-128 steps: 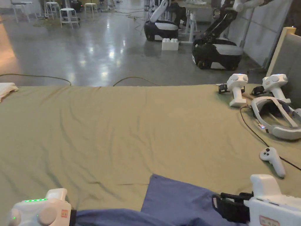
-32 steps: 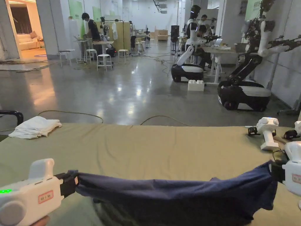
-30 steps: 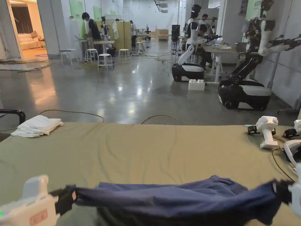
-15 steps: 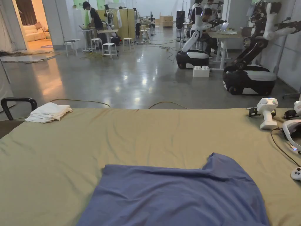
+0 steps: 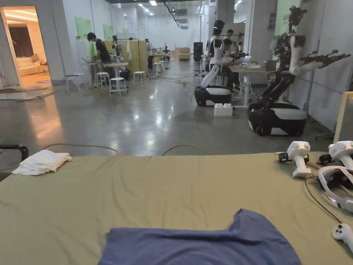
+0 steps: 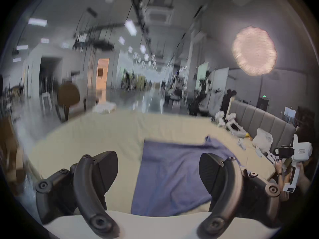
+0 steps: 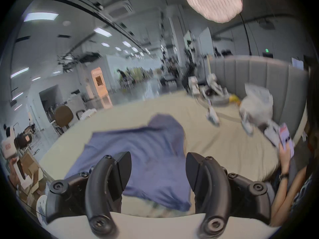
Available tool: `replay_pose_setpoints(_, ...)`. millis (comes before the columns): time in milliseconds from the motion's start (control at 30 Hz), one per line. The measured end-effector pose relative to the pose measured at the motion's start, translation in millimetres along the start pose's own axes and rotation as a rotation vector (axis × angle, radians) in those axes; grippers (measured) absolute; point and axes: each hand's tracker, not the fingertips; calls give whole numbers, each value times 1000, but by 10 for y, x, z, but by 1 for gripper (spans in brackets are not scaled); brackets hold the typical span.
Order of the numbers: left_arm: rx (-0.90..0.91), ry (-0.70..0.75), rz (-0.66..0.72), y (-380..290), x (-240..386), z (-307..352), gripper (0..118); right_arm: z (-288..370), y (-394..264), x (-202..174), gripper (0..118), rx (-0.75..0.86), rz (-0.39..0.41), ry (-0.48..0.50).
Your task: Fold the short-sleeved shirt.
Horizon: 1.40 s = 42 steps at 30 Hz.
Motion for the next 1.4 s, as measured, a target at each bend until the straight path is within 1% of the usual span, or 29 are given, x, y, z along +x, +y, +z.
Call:
replay_pose_setpoints(100,170,-11,-45,370,310,346,101,287,294,-379,70,139,42,40)
replay_pose_setpoints(200,256,22,-72,505,512,547,101,430,460,-635,70,204,57,81)
replay_pose_setpoints(267,251,17,-79,535,603,591,100,480,527,-738,70,207,59,115)
replay_pose_setpoints(300,249,14,-80,543,637,607,100,476,512,-709,70,209,67,124)
replay_pose_setpoints(367,240,-8,-73,545,672,626,98,510,531,-761,69,221,89,131)
replay_pose_setpoints(400,232,-10,-66,529,664,617,96,524,536,-784,67,229,108,133)
replay_pose_setpoints(433,216,-8,-53,523,658,607,89,516,505,-754,63,228,122,122)
replay_pose_setpoints(467,203,-11,-38,516,648,603,75,529,504,-766,48,230,134,110)
replay_pose_setpoints(500,193,-18,-23,510,637,603,63,545,501,-771,25,236,138,102)
replay_pose_setpoints(533,179,-7,-7,479,603,594,45,558,499,-780,6,243,142,75)
replay_pose_setpoints(567,172,7,2,470,587,596,15,552,488,-795,2,246,148,19)
replay_pose_setpoints(600,175,3,5,450,561,612,2,560,479,-796,1,249,162,-6)
replay_pose_setpoints(633,183,11,9,432,556,628,2,582,476,-766,0,250,162,19)
replay_pose_setpoints(667,190,38,13,429,562,648,0,595,480,-752,0,249,162,25)
replay_pose_setpoints(733,189,28,8,449,538,689,0,627,479,-786,0,252,154,26)
replay_pose_setpoints(900,243,54,-102,522,696,811,0,634,504,-826,0,260,164,20)
replay_pose_setpoints(1000,248,38,-114,543,709,818,0,619,503,-824,0,256,139,47)
replay_pose_setpoints(1100,242,29,-113,536,693,799,0,622,483,-851,0,255,134,51)
replay_pose_setpoints(1300,207,48,-109,444,600,728,0,615,427,-825,0,242,135,34)
replay_pose_setpoints(1333,179,55,-107,415,582,689,1,607,411,-810,0,237,133,32)
replay_pose_setpoints(1367,144,56,-107,370,546,641,20,603,396,-797,0,229,128,32)
replay_pose_setpoints(1400,112,53,-110,271,469,572,46,602,367,-782,0,227,121,31)
